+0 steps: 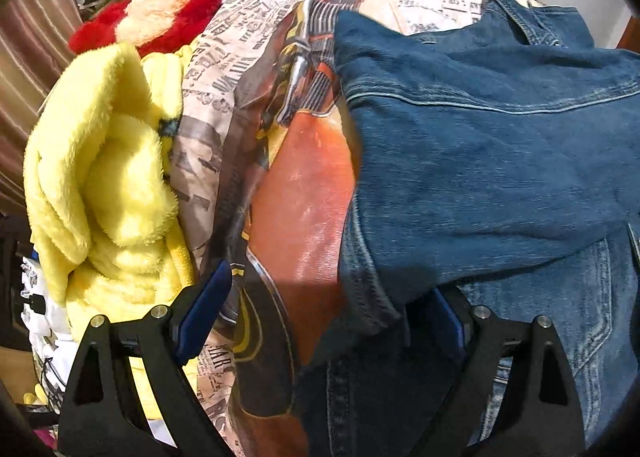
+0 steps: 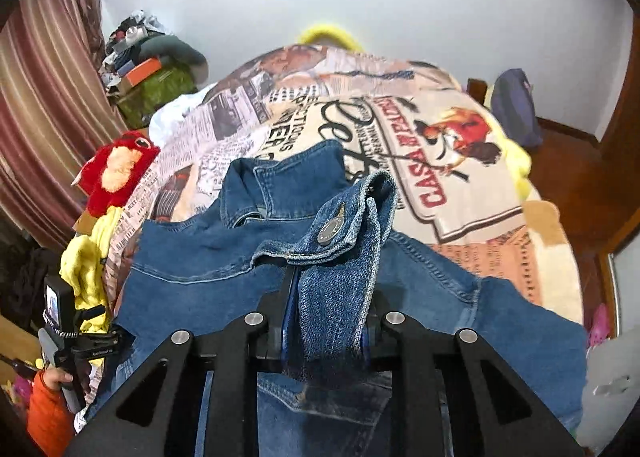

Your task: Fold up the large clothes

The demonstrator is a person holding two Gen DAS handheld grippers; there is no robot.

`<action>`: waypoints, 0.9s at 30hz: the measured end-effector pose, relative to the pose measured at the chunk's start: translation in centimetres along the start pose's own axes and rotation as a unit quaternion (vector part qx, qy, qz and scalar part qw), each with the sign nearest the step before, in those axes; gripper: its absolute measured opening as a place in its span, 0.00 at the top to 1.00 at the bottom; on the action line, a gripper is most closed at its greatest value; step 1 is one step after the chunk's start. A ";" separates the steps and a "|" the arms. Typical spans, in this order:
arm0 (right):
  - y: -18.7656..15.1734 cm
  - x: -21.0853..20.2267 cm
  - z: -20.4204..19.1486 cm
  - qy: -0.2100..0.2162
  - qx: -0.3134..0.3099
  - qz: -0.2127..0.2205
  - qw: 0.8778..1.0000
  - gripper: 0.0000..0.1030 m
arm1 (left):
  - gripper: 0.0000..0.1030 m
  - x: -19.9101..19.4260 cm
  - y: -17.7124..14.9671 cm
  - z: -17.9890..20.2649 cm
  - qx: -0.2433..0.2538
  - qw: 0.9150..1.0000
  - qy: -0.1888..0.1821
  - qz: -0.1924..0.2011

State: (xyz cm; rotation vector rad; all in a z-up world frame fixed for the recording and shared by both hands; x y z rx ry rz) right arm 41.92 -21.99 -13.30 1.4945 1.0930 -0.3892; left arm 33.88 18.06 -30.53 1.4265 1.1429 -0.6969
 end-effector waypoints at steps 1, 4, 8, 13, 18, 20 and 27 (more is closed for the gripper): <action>-0.2 -0.3 0.2 -0.003 -0.001 0.001 1.000 0.79 | 0.12 -0.1 0.0 0.2 0.002 1.000 0.000 0.000; -1.5 -0.6 1.7 -0.025 -0.001 -0.006 1.000 0.79 | 0.12 0.0 -0.2 1.0 0.013 1.000 0.008 -0.002; -4.5 1.3 5.0 -0.057 0.021 -0.046 0.997 0.79 | 0.12 0.4 -0.4 1.4 0.021 1.000 0.019 -0.005; -7.6 4.0 7.8 -0.075 0.038 -0.085 0.993 0.78 | 0.11 0.7 -1.0 1.4 0.012 1.000 0.012 -0.011; -9.2 5.6 8.3 -0.117 -0.001 -0.107 0.987 0.60 | 0.08 1.1 -1.3 1.0 0.006 1.000 0.010 -0.017; -9.3 5.4 8.0 -0.158 -0.036 -0.103 0.981 0.32 | 0.08 1.1 -1.5 0.7 0.001 1.000 0.006 -0.021; -9.4 3.3 7.5 -0.189 -0.080 -0.084 0.975 0.21 | 0.08 -1.6 -1.8 0.8 0.031 0.999 0.014 -0.004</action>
Point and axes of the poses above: each gripper's, at about its wrist camera, not at the fingertips, and x roughly the way its jaws point, z to its right, y to its top, the point moved 4 cm from there along x, roughly the way its jaws point, and after that the axes turned 9 degrees about y, right-handed, at the moved point
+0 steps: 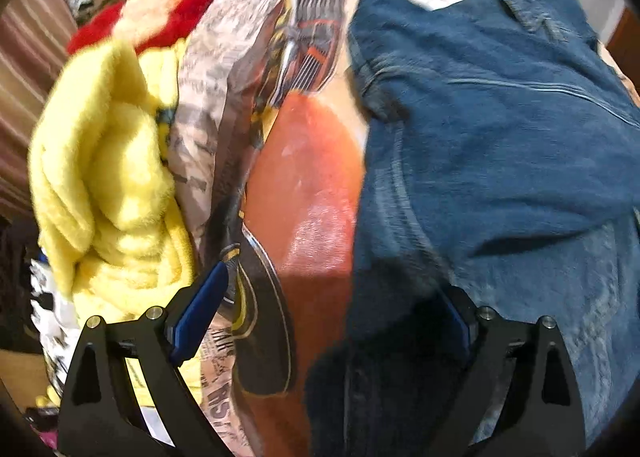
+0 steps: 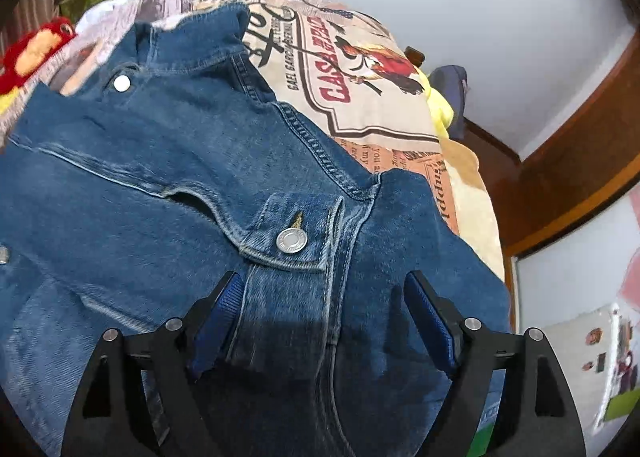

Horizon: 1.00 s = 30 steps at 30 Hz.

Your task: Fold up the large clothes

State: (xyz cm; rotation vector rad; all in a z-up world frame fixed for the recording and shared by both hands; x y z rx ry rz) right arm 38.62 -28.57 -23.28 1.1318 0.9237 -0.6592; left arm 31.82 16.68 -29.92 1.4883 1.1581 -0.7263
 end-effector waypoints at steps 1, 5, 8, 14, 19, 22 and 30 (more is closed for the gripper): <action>0.0 -0.5 0.2 0.008 0.005 0.004 1.000 0.21 | 0.08 -0.7 0.1 0.2 0.005 1.000 0.000 0.007; 0.5 -3.9 1.2 0.032 0.031 0.040 0.998 0.21 | 0.08 -5.2 1.7 1.1 0.017 0.998 -0.018 0.057; 1.0 -6.1 2.1 0.048 0.052 0.065 0.995 0.21 | 0.08 -8.1 3.4 2.1 0.027 0.995 -0.021 0.097; 1.5 -10.2 5.9 0.067 0.113 0.117 0.984 0.19 | 0.08 -12.0 8.0 5.6 0.047 0.986 -0.057 0.149; 0.2 -12.1 10.0 0.072 0.171 0.139 0.973 0.13 | 0.08 -14.3 11.2 10.1 0.070 0.977 -0.095 0.179; -1.6 -12.2 12.8 0.060 0.210 0.136 0.966 0.13 | 0.08 -15.0 12.2 13.0 0.083 0.973 -0.116 0.181; -8.6 -8.0 19.7 0.102 0.366 0.075 0.922 0.13 | 0.08 -13.0 12.8 20.8 0.127 0.969 -0.155 0.143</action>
Point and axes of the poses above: each gripper's, at about its wrist camera, not at the fingertips, and x roughly the way its jaws point, z to its right, y to its top, the point moved 4 cm from there along x, roughly the way its jaws point, and after that the axes turned 9 degrees about y, right-handed, at the moved point
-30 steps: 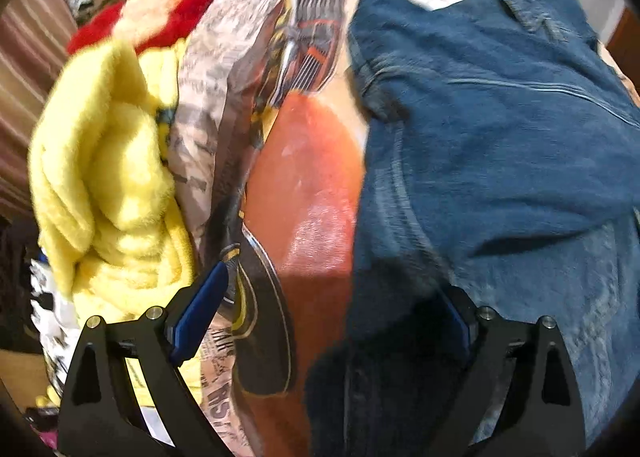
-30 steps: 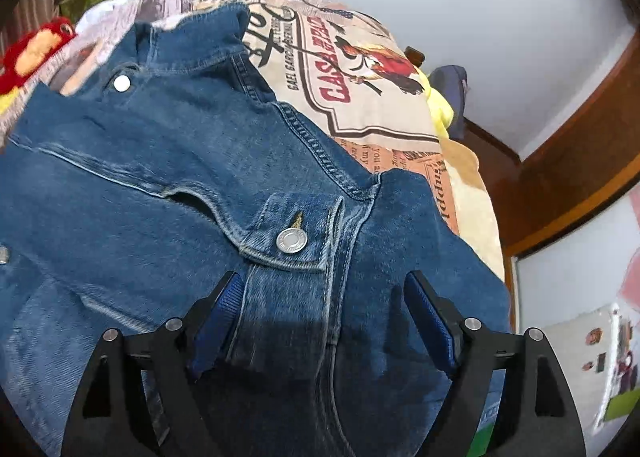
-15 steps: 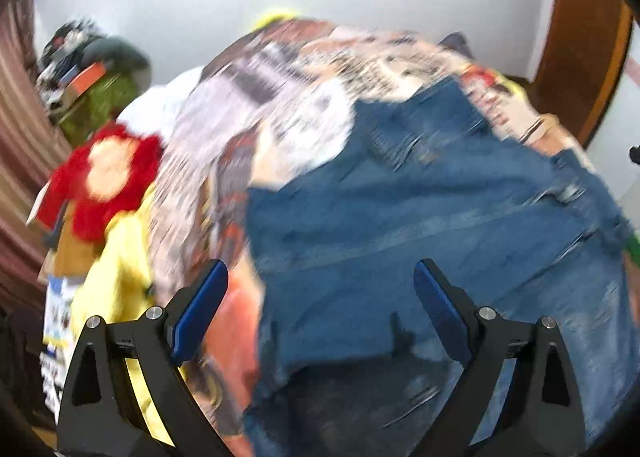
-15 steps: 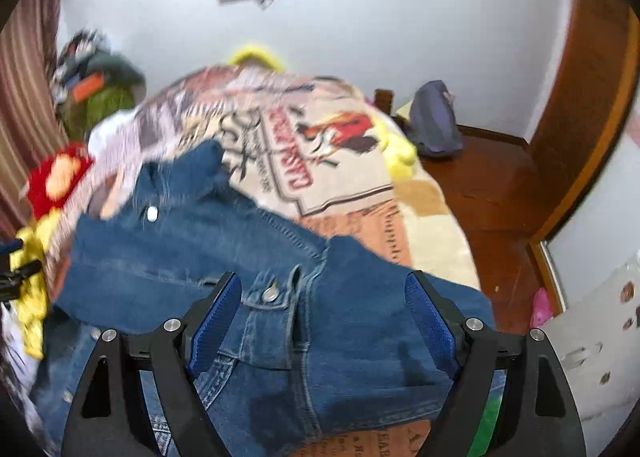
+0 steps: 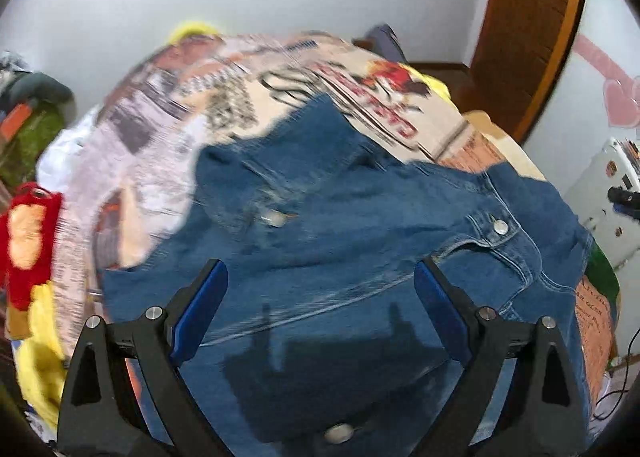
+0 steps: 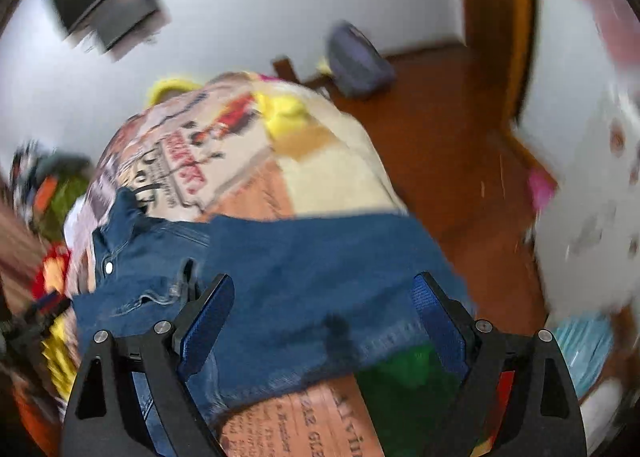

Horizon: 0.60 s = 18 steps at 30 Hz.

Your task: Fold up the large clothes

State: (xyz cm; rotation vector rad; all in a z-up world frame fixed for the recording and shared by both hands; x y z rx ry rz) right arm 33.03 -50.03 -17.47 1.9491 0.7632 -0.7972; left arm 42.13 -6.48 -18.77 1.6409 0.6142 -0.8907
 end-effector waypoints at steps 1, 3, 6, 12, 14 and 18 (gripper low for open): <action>-0.5 0.6 1.8 0.004 0.035 -0.014 0.999 0.13 | 0.08 1.0 -0.2 0.8 0.001 1.000 -0.011 -0.012; -1.3 1.6 4.4 0.012 0.086 -0.033 0.996 0.13 | 0.08 2.4 -0.7 2.1 0.002 0.999 -0.029 -0.033; -2.4 2.7 7.6 0.022 0.147 -0.045 0.988 0.13 | 0.08 4.5 -1.6 3.9 0.007 0.997 -0.049 -0.065; -2.9 4.5 10.6 0.031 0.197 -0.047 0.979 0.13 | 0.08 7.1 -2.9 6.1 0.016 0.994 -0.055 -0.093; -2.8 5.6 10.9 0.039 0.205 -0.053 0.977 0.14 | 0.07 7.3 -2.9 6.6 0.017 0.995 -0.046 -0.084; -2.6 7.5 11.5 0.016 0.217 -0.049 0.975 0.25 | 0.06 7.4 -2.8 6.8 0.018 0.995 -0.046 -0.083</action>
Point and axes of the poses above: each gripper's, at about its wrist camera, not at the fingertips, and x roughly the way its jaws point, z to its right, y to its top, the point moved 4 cm from there along x, roughly the way its jaws point, and after that the axes turned 9 degrees about y, right-handed, at the moved point
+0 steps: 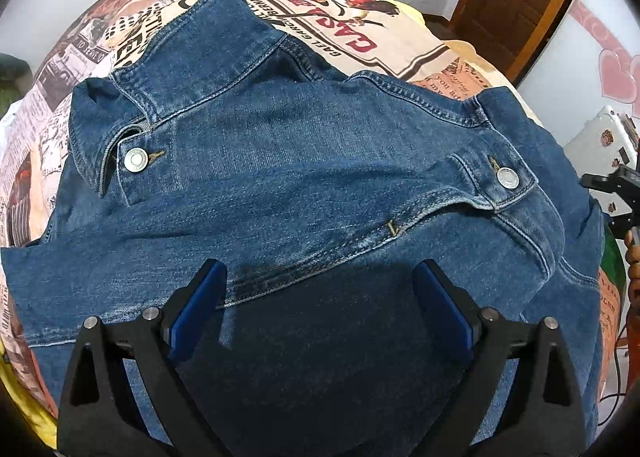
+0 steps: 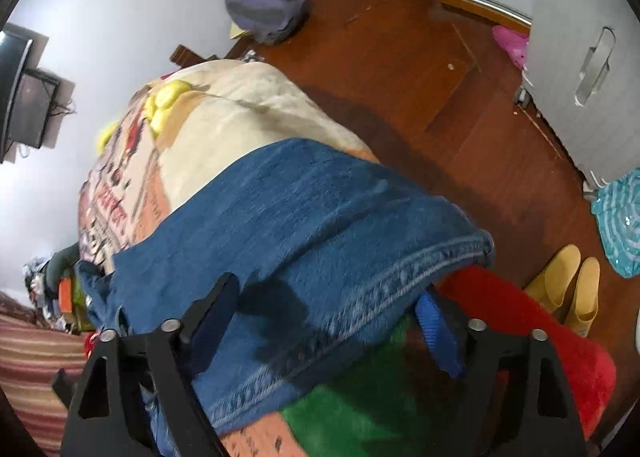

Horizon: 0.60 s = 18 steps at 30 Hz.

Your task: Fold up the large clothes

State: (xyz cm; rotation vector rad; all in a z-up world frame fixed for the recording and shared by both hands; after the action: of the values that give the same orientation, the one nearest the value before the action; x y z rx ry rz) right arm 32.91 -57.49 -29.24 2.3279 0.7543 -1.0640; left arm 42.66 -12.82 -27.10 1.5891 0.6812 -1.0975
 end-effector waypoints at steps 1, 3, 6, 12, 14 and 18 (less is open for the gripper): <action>0.2 0.2 0.2 -0.007 0.003 0.004 1.000 0.30 | 0.06 0.0 0.0 0.0 0.000 1.000 -0.001 0.000; 0.5 0.3 0.1 -0.015 0.009 0.017 1.000 0.37 | 0.06 -0.2 -0.1 -0.1 -0.002 1.000 -0.001 -0.001; 0.5 -0.6 -1.1 -0.025 -0.023 0.037 0.999 0.60 | 0.06 -0.5 -0.2 -0.3 -0.006 1.000 -0.004 -0.001; -0.4 -3.2 -7.0 -0.021 -0.125 0.073 0.989 0.85 | 0.06 -1.9 -0.8 -1.0 -0.014 1.000 -0.005 0.005; -0.9 -4.3 -9.5 -0.012 -0.155 0.092 0.983 0.90 | 0.06 -2.9 -0.9 -1.3 -0.016 1.000 -0.007 0.014; -1.9 -5.9 -14.2 0.005 -0.207 0.110 0.972 0.91 | 0.06 -5.6 -1.0 -2.1 -0.014 0.999 -0.001 0.047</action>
State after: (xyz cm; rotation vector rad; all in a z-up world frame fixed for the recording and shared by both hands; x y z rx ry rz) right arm 35.99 -49.10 -16.62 2.0018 0.6331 -0.7185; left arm 40.15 -9.98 -22.39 1.5791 0.6126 -1.0162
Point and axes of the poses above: each gripper's, at about its wrist camera, not at the fingertips, and x roughly the way its jaws point, z to its right, y to its top, the point moved 4 cm from there along x, roughly the way its jaws point, and after that the axes turned 9 degrees about y, right-handed, at the moved point
